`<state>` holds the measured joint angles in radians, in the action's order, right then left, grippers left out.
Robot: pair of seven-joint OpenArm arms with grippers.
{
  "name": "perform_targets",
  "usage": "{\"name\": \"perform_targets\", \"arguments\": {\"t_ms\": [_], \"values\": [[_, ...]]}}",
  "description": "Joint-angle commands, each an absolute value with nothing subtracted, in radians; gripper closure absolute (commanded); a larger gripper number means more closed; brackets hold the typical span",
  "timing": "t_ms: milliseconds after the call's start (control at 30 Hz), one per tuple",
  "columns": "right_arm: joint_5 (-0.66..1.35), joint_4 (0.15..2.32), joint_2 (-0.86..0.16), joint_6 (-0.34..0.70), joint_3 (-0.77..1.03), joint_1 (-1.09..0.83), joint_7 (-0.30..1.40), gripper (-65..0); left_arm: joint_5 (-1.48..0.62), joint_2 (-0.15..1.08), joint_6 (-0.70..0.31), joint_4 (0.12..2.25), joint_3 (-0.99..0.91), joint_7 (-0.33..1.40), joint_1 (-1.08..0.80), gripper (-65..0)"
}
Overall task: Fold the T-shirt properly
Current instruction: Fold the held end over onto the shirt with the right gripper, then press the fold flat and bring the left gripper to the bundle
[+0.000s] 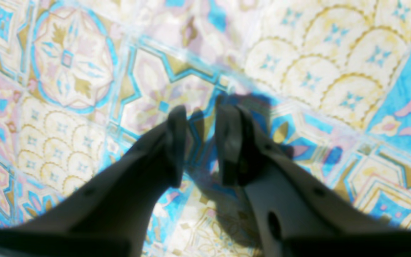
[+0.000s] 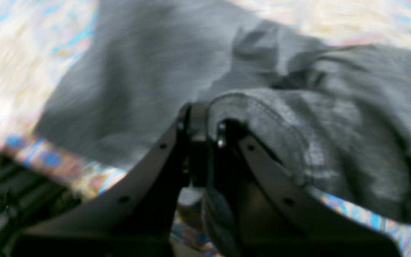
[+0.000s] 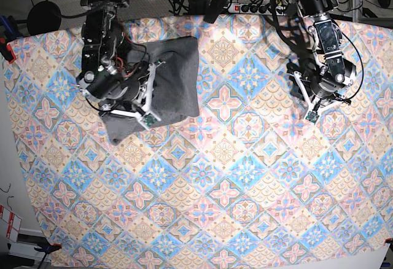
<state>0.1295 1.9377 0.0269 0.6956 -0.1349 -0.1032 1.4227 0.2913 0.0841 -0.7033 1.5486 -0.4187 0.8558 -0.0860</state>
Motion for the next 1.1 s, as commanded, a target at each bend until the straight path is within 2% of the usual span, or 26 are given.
{"name": "perform_targets", "arguments": {"t_ms": [0,233,733,833,1000,1067], "values": [[0.145,1.962,0.028,0.698,-0.189,-0.079,1.396,-2.3,0.288,0.097,-0.698,1.561,-0.421,0.845,-0.074,-15.8],[0.134,1.954,0.005,0.698,-0.435,-0.045,1.396,-2.4,0.288,0.096,-0.698,1.557,-0.421,0.846,-0.074,-15.8],[0.148,1.936,-0.015,0.698,-0.524,-0.012,1.396,-2.9,0.295,0.096,-0.698,1.521,-0.421,0.845,-0.073,-15.8],[0.153,1.936,-0.044,0.698,-0.590,0.019,1.396,-9.1,0.295,0.096,-0.698,1.521,-0.421,0.845,-0.073,-15.8],[0.153,1.942,-0.051,0.698,-0.598,0.030,1.396,-23.2,0.294,0.096,-0.698,1.518,-0.421,0.845,-0.073,-15.8],[0.153,1.945,-0.051,0.698,-0.601,0.031,1.396,-26.6,0.291,0.096,-0.698,1.512,-0.421,0.845,-0.073,-15.8]]}}
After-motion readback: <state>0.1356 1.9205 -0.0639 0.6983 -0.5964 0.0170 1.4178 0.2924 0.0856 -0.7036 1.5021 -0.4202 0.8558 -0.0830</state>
